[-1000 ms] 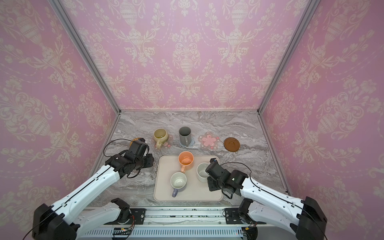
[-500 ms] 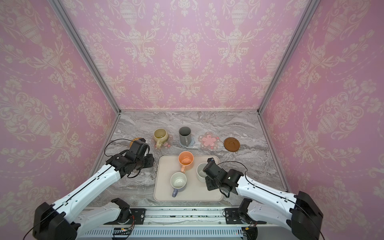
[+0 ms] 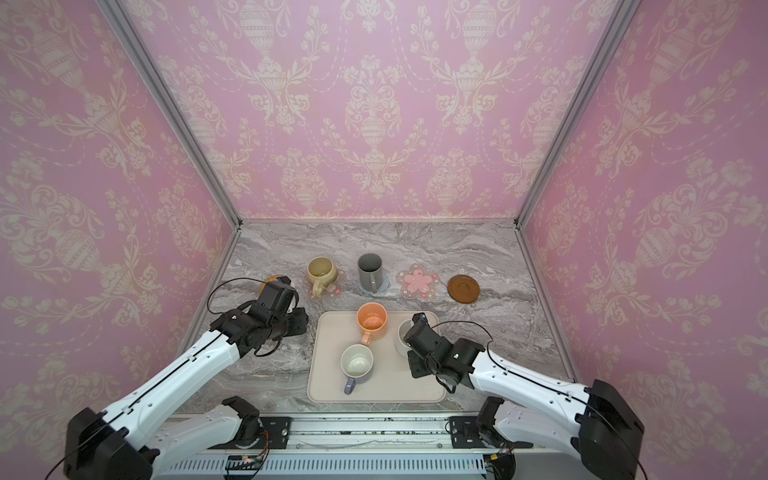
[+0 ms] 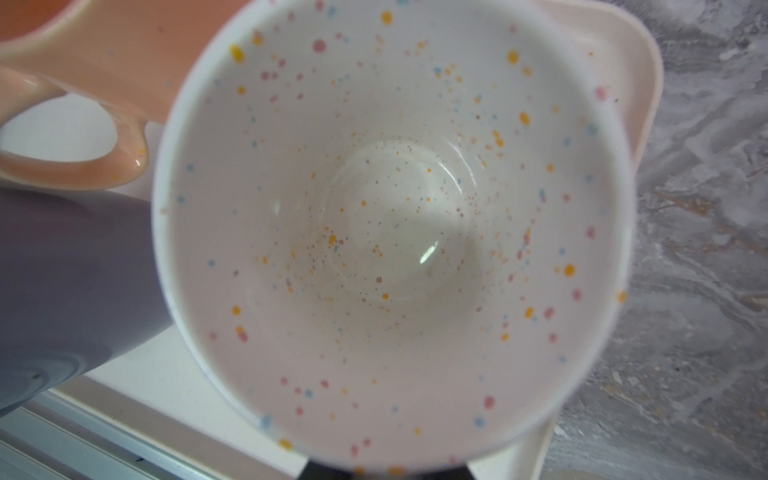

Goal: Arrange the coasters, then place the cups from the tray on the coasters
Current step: 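Lift the white speckled mug off the tray with the right gripper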

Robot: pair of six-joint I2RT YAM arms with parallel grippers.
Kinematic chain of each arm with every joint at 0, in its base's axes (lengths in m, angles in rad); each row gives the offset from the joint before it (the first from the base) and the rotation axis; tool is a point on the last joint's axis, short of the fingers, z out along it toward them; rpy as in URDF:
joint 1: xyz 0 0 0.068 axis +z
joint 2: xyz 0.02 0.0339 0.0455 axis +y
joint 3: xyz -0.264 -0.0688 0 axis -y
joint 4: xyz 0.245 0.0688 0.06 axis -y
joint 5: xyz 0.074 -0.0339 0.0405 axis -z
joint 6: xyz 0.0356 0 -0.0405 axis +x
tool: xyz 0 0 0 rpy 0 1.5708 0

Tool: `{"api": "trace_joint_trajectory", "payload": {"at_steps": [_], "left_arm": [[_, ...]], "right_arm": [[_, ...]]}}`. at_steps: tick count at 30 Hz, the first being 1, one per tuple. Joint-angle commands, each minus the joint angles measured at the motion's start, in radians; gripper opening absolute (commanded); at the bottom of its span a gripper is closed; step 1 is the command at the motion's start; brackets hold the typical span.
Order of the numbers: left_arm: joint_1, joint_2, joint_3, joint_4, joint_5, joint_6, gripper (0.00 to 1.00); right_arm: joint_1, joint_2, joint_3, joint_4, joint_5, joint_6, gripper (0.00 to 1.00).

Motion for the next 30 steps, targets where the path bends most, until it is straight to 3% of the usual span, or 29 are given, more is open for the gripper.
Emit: {"api": "trace_joint_trajectory", "payload": {"at_steps": [1,17,30], "left_arm": [[-0.008,-0.002,-0.012,-0.001,0.012,-0.014,0.46],[-0.011,0.011,-0.017,0.009,0.012,-0.015,0.46],[-0.011,0.001,-0.006,-0.014,-0.006,0.002,0.46]], "right_arm": [[0.003,-0.01,0.004,-0.026,0.032,-0.013,0.0],[-0.049,-0.168,0.09,-0.16,0.17,-0.076,0.0],[-0.296,-0.212,0.152,-0.17,0.147,-0.212,0.0]]}}
